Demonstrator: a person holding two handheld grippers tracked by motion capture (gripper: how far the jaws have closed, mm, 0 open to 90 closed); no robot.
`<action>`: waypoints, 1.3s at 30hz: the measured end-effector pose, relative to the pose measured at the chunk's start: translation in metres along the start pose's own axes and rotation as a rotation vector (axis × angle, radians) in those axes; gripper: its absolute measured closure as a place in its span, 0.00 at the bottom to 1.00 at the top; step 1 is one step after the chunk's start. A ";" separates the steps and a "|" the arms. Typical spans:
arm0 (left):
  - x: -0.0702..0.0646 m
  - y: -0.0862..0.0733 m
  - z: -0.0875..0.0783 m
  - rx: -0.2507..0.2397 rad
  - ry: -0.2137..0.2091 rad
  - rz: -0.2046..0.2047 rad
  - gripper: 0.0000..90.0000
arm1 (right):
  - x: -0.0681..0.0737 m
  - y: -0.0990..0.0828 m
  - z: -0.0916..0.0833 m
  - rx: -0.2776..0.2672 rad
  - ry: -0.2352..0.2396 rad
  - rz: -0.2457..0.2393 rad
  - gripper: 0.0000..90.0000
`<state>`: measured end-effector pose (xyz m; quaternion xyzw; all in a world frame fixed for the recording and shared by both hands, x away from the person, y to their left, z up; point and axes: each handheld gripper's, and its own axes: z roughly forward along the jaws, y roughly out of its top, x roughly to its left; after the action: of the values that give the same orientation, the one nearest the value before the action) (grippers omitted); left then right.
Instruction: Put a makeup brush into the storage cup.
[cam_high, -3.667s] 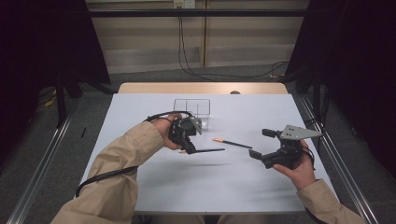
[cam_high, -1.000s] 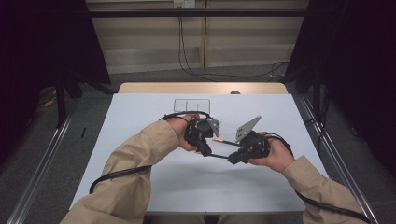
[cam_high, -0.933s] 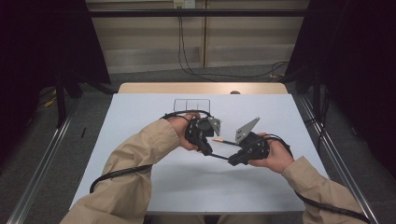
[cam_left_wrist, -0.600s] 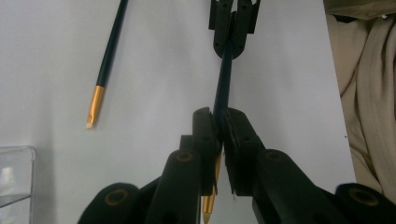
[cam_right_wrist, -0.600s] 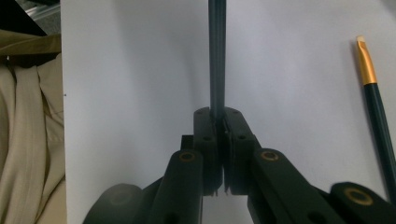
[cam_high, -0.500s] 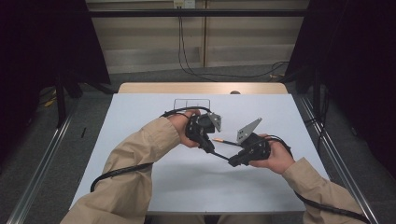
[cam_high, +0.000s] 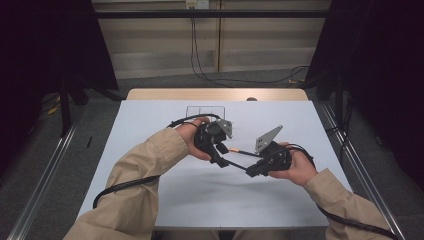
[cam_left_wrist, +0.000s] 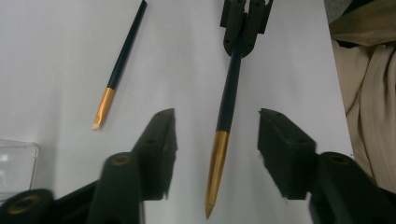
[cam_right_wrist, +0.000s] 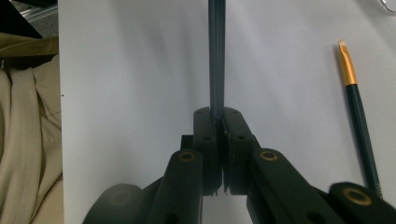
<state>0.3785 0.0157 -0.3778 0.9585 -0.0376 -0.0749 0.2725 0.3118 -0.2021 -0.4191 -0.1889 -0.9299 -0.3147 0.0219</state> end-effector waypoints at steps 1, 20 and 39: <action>0.000 0.000 0.000 0.000 0.000 0.000 0.42 | 0.000 0.000 0.000 0.000 0.000 0.000 0.95; 0.006 -0.021 -0.005 -0.115 0.032 -0.066 0.19 | -0.001 -0.012 -0.007 -0.045 -0.021 0.027 0.95; 0.012 -0.046 -0.015 -0.316 0.061 -0.137 0.15 | 0.001 -0.022 -0.011 -0.206 -0.055 0.071 0.95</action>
<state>0.3942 0.0612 -0.3906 0.9059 0.0483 -0.0691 0.4150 0.3023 -0.2247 -0.4232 -0.2318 -0.8857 -0.4021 -0.0119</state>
